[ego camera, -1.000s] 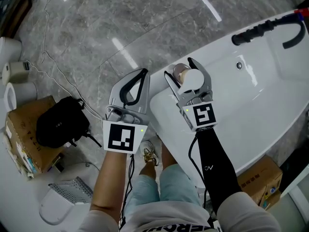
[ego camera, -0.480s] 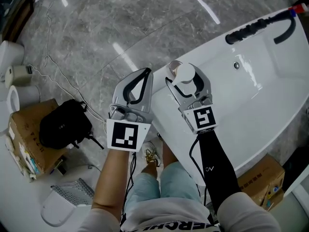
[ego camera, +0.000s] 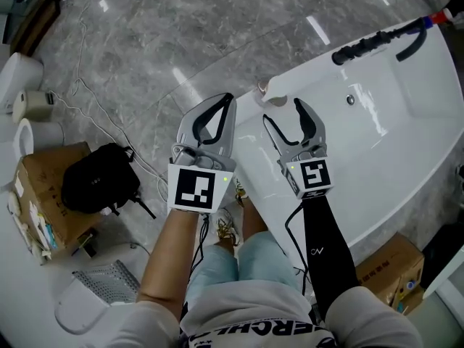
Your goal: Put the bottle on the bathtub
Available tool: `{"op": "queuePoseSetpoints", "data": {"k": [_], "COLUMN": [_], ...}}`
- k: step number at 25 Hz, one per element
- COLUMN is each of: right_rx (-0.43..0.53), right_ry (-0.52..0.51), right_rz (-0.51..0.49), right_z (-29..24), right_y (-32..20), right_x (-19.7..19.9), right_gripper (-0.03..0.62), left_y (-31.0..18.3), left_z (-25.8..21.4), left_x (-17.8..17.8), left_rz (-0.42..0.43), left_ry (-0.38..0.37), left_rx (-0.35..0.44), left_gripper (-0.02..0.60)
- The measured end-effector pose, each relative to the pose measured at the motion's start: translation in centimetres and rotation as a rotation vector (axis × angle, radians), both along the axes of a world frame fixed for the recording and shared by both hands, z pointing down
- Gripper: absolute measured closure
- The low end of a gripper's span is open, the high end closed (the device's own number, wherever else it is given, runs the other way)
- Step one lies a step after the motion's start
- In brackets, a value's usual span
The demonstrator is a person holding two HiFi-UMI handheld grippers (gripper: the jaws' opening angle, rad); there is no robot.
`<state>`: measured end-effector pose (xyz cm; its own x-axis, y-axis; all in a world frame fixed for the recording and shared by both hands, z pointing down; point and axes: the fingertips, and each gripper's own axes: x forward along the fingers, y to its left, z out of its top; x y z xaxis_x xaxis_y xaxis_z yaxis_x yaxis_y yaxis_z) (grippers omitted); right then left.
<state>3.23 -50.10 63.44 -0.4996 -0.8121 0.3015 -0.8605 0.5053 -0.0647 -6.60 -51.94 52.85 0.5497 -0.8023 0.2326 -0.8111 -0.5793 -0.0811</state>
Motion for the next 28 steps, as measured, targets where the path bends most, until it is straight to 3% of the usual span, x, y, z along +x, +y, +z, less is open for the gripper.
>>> {"op": "queuePoseSetpoints", "data": {"k": [8, 18, 28], "right_rx": [0.009, 0.097, 0.182], "right_ry": [-0.012, 0.004, 0.018], "right_rz": [0.011, 0.020, 0.057], "right_z": [-6.0, -17.1, -24.3], "right_y": [3.2, 9.5, 17.7], "right_x": [-0.5, -4.8, -7.9], "right_gripper": [0.252, 0.273, 0.282], "left_y": [4.4, 10.7, 19.1], "left_z": [-3.6, -12.2, -18.5], "left_x": [-1.2, -5.9, -9.3], "left_rz": [0.023, 0.034, 0.059], "left_ry": [-0.046, -0.026, 0.009], "left_rx": [-0.012, 0.035, 0.081], "left_gripper": [0.580, 0.580, 0.580]}}
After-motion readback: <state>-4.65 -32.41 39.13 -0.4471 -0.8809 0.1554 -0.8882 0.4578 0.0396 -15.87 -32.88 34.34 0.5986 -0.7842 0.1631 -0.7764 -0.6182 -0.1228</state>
